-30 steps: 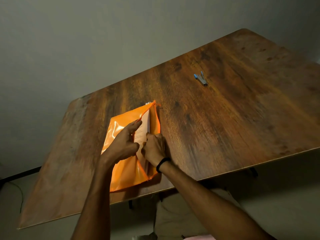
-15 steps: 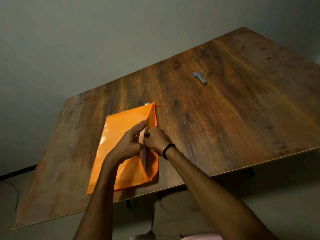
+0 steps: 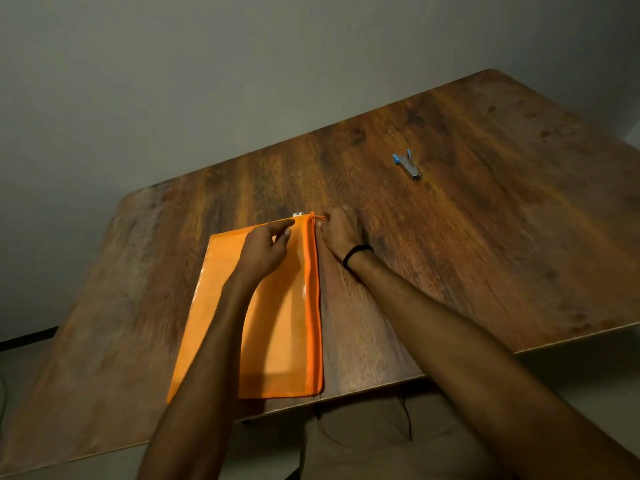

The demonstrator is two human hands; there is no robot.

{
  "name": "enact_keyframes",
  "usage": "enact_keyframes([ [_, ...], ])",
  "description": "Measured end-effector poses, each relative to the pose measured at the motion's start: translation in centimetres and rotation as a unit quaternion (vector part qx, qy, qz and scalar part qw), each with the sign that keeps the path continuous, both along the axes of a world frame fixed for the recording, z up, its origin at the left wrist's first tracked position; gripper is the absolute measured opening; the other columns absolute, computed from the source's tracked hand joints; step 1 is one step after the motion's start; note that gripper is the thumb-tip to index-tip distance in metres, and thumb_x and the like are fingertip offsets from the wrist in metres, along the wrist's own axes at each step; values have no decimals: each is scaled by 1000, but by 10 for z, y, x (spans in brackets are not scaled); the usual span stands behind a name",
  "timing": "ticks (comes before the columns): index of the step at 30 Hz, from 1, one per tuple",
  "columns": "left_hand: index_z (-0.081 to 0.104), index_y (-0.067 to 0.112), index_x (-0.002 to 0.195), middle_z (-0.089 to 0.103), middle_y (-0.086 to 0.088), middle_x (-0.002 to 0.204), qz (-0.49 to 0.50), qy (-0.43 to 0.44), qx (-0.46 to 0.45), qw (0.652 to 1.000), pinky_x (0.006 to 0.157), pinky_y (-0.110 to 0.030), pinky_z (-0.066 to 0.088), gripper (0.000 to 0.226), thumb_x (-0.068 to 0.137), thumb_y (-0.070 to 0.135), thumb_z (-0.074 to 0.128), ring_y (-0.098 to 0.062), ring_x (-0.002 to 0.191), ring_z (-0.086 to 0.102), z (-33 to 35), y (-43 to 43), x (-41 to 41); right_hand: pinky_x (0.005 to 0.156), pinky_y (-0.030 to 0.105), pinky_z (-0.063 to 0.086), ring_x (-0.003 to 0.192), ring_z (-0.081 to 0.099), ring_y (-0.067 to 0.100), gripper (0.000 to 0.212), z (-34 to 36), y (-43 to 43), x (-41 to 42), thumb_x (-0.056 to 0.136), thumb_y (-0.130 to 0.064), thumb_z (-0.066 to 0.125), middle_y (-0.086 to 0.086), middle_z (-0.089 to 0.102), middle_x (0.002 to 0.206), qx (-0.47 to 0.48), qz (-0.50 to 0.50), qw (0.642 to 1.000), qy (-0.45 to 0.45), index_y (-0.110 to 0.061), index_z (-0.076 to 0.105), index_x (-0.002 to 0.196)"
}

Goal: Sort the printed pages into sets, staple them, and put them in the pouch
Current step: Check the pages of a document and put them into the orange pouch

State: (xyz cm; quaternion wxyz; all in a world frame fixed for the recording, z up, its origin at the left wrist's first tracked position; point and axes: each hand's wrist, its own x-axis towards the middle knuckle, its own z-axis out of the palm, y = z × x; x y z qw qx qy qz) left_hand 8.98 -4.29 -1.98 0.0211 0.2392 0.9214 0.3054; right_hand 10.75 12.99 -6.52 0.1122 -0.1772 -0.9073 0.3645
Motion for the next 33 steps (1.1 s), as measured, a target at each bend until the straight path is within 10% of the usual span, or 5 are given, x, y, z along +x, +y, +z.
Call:
enact_keyframes([
  [4,50,13,145,46,-11,152,-52,25,-103,993,118,-40,29,43,102,12,47,-27,143,38,-23,17,-53,98,39,42,119,52,33,28,-1,1,-27,103,-27,48,19,55,128,64,30,997,-21,-10,68,115],
  [13,11,37,159,9,1,168,-33,5,-239,971,121,-58,6,57,104,43,27,-27,154,5,-51,43,-81,103,36,41,121,52,30,25,2,13,-56,102,-20,52,17,57,128,83,33,996,12,-5,63,118],
  [24,-5,41,157,-10,2,168,-4,-45,-254,966,121,-56,-7,56,106,44,16,-26,153,-15,-54,65,-99,85,36,50,77,51,16,21,7,30,-72,90,-4,61,10,64,86,130,83,986,60,-10,64,70],
  [33,-4,42,157,-8,2,168,10,-26,-254,967,122,-55,-7,56,106,45,16,-25,154,-13,-59,65,-97,75,17,43,79,58,1,8,10,39,-2,85,-8,75,-3,70,91,47,191,979,-45,-12,79,90],
])
